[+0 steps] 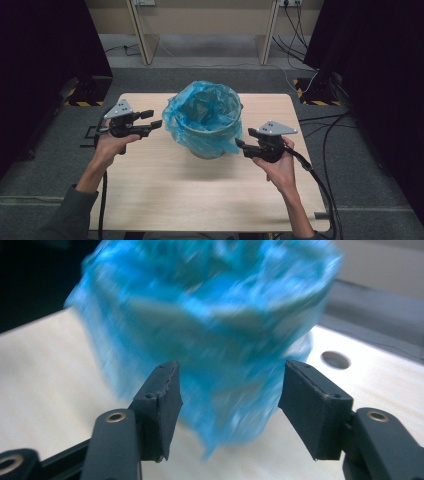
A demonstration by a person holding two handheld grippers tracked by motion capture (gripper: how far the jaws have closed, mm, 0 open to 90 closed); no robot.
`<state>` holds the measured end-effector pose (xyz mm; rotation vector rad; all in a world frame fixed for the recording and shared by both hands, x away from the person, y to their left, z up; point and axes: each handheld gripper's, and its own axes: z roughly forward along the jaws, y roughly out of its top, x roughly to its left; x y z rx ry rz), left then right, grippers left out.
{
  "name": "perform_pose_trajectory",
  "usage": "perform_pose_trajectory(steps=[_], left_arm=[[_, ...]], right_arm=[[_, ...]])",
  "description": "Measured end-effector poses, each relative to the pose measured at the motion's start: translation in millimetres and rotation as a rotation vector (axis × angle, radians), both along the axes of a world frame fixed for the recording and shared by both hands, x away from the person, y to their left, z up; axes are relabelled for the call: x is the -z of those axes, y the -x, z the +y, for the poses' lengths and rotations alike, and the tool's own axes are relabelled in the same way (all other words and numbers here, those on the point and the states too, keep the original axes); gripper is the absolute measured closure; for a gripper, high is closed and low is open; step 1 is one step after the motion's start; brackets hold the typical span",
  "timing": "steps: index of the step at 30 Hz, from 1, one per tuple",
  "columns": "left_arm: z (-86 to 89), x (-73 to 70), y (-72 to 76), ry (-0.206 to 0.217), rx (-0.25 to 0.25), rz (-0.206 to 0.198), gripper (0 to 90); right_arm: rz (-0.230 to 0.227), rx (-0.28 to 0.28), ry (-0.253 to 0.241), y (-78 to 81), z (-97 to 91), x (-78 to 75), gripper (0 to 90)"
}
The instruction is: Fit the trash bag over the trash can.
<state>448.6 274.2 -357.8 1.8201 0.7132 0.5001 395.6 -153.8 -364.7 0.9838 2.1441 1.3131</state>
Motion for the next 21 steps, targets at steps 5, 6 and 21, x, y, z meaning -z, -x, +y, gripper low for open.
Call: perform_pose_trajectory(steps=[5, 6, 21], left_arm=[[-9.7, -9.9, -10.7, 0.012, -0.020, -0.001, 41.5], [-11.4, -11.0, -13.4, 0.015, -0.023, 0.000, 41.2], [-29.6, -16.0, -46.0, 0.049, -0.073, 0.040, 37.1]], right_arm=[[-0.015, 0.048, -0.050, -23.1, 10.0, -15.5, 39.7], [-0.019, 0.054, -0.052, -28.1, 12.4, -18.6, 39.7], [0.045, 0.119, 0.011, -99.2, 21.0, -16.4, 60.7]])
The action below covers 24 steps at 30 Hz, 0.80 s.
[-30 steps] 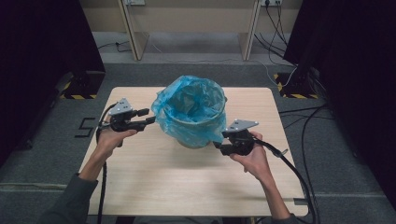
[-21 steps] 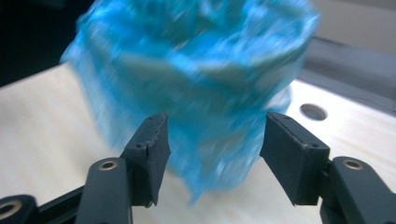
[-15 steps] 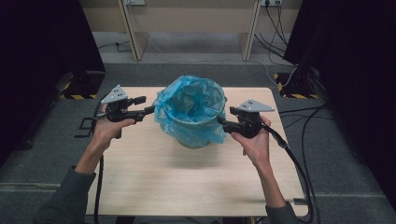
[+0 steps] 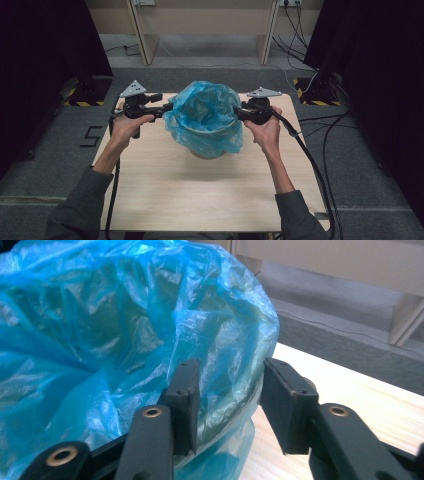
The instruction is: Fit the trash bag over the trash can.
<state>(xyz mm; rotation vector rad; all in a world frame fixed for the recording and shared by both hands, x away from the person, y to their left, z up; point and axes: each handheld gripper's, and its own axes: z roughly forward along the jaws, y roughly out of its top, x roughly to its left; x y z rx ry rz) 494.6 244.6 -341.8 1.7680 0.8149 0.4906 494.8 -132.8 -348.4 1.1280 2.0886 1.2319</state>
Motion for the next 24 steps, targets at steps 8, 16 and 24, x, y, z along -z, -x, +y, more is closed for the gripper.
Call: perform_pose_trajectory(steps=[8, 16, 24], left_arm=[[-9.0, -4.0, -7.5, -0.017, 0.001, 0.012, 34.8], [-27.2, -7.6, -18.4, -0.056, 0.021, 0.037, 36.1], [-13.2, -2.4, -35.8, -0.144, -0.004, -0.016, 80.4]], right_arm=[[0.005, -0.019, 0.020, -28.5, 0.9, 0.8, 63.5], [0.004, -0.028, 0.029, -50.3, 1.5, -2.9, 56.6], [-0.045, -0.016, 0.042, -11.6, 3.1, -21.1, 45.2]])
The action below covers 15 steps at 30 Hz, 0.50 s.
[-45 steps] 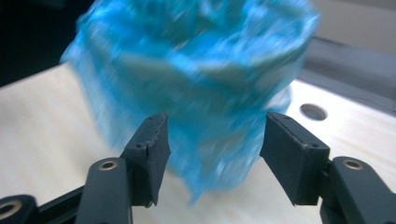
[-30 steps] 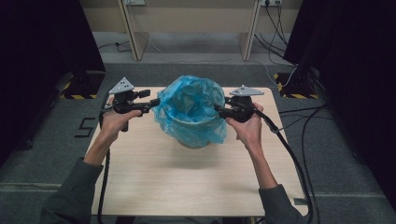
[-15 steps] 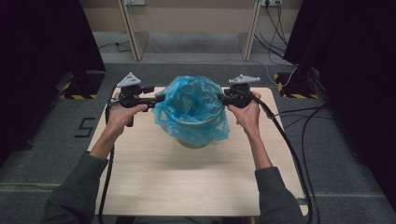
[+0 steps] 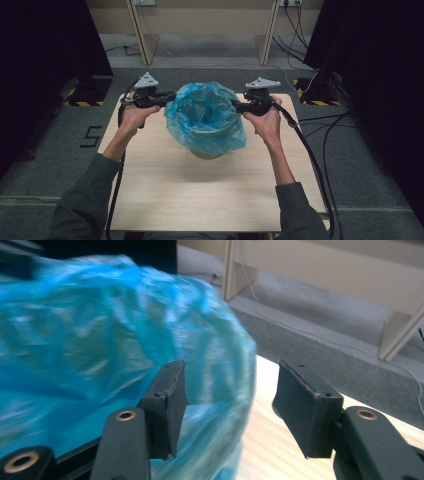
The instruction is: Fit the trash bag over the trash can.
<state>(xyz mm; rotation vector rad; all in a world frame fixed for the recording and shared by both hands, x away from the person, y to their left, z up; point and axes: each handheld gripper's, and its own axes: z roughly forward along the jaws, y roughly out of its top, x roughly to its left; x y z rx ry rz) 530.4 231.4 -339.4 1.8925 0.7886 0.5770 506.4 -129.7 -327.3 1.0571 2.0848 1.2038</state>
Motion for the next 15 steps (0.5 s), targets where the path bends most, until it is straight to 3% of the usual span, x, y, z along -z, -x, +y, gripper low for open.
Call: perform_pose_trajectory(steps=[2, 4, 8, 9, 10, 15], left_arm=[[7.8, 5.9, -5.8, 0.007, -0.026, 0.018, 81.2], [12.9, 14.9, -9.1, -0.011, -0.047, 0.033, 82.8], [14.1, 36.4, -6.1, -0.016, -0.027, 0.058, 84.3], [14.1, 36.4, -6.1, -0.016, -0.027, 0.058, 84.3], [12.8, 47.6, 0.3, -0.014, -0.012, 0.063, 84.5], [9.6, 56.9, 15.1, 0.003, 0.014, 0.050, 84.8]], right_arm=[[-0.010, -0.018, 0.000, 12.6, -0.6, -3.8, 44.7], [-0.021, -0.037, -0.007, 27.9, -1.6, -5.4, 44.1], [-0.030, -0.067, -0.009, 55.6, -7.2, -2.2, 42.6], [-0.030, -0.067, -0.009, 55.6, -7.2, -2.2, 42.6], [-0.022, -0.085, -0.020, 69.3, -10.1, 4.6, 40.5], [0.017, -0.133, -0.005, 85.4, -6.4, 24.1, 36.8]])
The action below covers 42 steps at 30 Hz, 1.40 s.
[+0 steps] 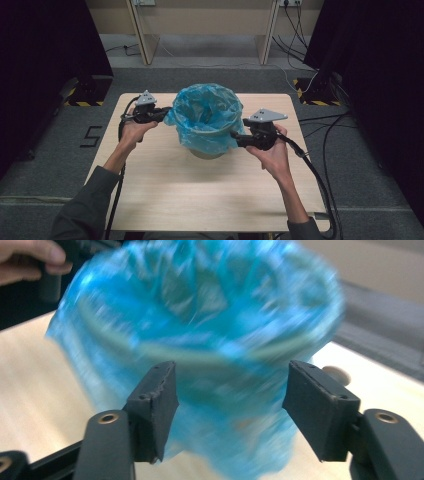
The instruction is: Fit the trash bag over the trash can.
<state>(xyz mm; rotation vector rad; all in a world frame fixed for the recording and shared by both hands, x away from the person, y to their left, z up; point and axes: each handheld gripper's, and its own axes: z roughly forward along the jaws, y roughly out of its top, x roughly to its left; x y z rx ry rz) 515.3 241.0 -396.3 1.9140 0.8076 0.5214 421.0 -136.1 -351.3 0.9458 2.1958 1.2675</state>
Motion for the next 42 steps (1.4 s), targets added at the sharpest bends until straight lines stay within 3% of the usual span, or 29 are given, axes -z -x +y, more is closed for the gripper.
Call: perform_pose_trajectory(steps=[5, 11, 14, 18, 21, 25, 27, 30, 32, 33, 37, 39, 42], left_arm=[[-4.7, 2.7, 20.4, -0.008, 0.046, -0.016, 84.6], [-9.1, 6.1, 40.9, -0.001, 0.085, -0.033, 84.7], [-9.3, 8.5, 43.4, -0.035, 0.102, -0.021, 84.7], [-5.7, 17.4, 38.1, -0.045, 0.082, -0.006, 85.9], [-5.2, 26.4, 32.4, -0.050, 0.073, 0.018, 87.0], [-4.3, 33.4, 26.1, -0.074, 0.049, 0.022, 87.1], [-3.1, 35.9, 23.5, -0.064, 0.037, 0.028, 87.1], [-0.9, 35.4, 24.1, -0.070, 0.038, 0.034, 84.6], [1.5, 34.1, 25.4, -0.079, 0.061, 0.053, 79.0], [3.8, 32.9, 26.1, -0.084, 0.069, 0.070, 70.6], [19.9, 22.8, 30.0, -0.032, 0.060, 0.072, 56.8], [26.7, 15.5, 32.1, -0.028, 0.070, 0.074, 51.5], [35.4, 4.0, 34.8, -0.016, 0.051, 0.044, 49.5]], right_arm=[[0.011, -0.023, 0.030, 8.0, 11.9, 17.4, 33.8], [0.010, -0.041, 0.070, 4.0, 23.8, 33.1, 32.4], [0.049, -0.069, 0.075, -4.0, 25.9, 44.8, 45.8], [0.087, -0.106, 0.089, -14.4, 23.3, 63.0, 76.1], [0.109, -0.125, 0.106, -16.6, 20.1, 73.1, 86.4], [0.140, -0.133, 0.150, -16.9, 17.8, 86.2, 89.2], [0.146, -0.118, 0.178, -18.9, 15.6, 92.8, 89.1], [0.161, -0.089, 0.167, -22.7, 8.3, 99.9, 85.4], [0.159, -0.058, 0.160, -23.3, 2.5, 99.5, 72.3], [0.158, -0.029, 0.137, -21.8, -1.1, 96.2, 64.6], [0.093, 0.010, 0.081, -7.3, -17.1, 66.3, 47.4], [0.051, 0.019, 0.047, -0.2, -25.5, 48.9, 43.6], [0.009, 0.012, -0.028, 6.3, -34.9, 24.2, 40.7]])
